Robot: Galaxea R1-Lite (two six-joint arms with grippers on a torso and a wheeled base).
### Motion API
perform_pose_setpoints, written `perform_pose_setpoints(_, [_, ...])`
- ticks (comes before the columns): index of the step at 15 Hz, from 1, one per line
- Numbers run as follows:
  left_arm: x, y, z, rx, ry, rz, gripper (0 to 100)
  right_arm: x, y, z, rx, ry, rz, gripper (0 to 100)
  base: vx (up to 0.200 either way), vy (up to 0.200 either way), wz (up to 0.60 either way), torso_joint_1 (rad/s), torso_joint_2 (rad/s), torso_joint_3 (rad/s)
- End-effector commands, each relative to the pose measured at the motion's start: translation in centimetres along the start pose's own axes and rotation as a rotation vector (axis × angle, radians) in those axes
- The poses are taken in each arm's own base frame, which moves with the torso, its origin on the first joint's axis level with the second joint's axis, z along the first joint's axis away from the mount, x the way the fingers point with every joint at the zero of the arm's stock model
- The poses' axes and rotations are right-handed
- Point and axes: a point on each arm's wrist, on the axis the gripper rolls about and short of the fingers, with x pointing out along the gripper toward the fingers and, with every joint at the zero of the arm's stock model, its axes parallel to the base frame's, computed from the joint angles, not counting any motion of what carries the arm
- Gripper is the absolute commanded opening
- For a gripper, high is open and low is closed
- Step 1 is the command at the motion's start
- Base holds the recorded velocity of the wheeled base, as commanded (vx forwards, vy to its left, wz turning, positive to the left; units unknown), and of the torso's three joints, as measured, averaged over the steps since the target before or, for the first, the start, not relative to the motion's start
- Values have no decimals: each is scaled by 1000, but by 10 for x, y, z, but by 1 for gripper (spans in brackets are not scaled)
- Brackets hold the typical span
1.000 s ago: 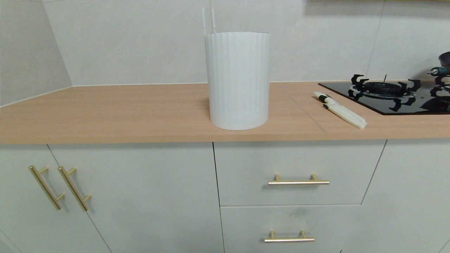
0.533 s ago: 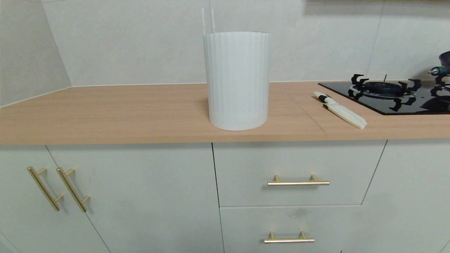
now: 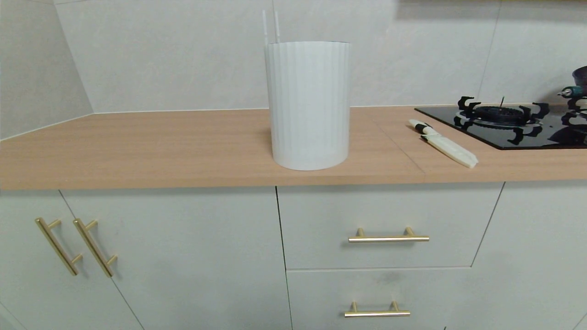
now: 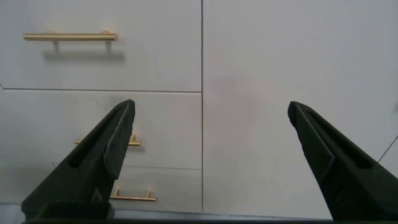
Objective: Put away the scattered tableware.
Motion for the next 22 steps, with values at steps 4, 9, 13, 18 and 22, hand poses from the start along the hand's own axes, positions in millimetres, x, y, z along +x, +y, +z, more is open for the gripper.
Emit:
perform_pose_setpoints(4, [0,0,0,0,0,2,100,0,0,0,-1,2,1,100,0,0,0,36,-175,-164])
perform_pose_setpoints(9, [0,0,0,0,0,0,100,0,0,0,-1,2,1,100,0,0,0,151,-450,-290])
perform_pose_setpoints(13, [0,0,0,0,0,2,100,0,0,0,-1,2,1,100,0,0,0,185,-474,-284])
perform_pose_setpoints(18, [0,0,0,0,0,0,100,0,0,0,-1,2,1,100,0,0,0,200,-482,-281])
perform_pose_setpoints(22, [0,0,0,0,0,2,100,0,0,0,-1,2,1,100,0,0,0,222,-500,-282])
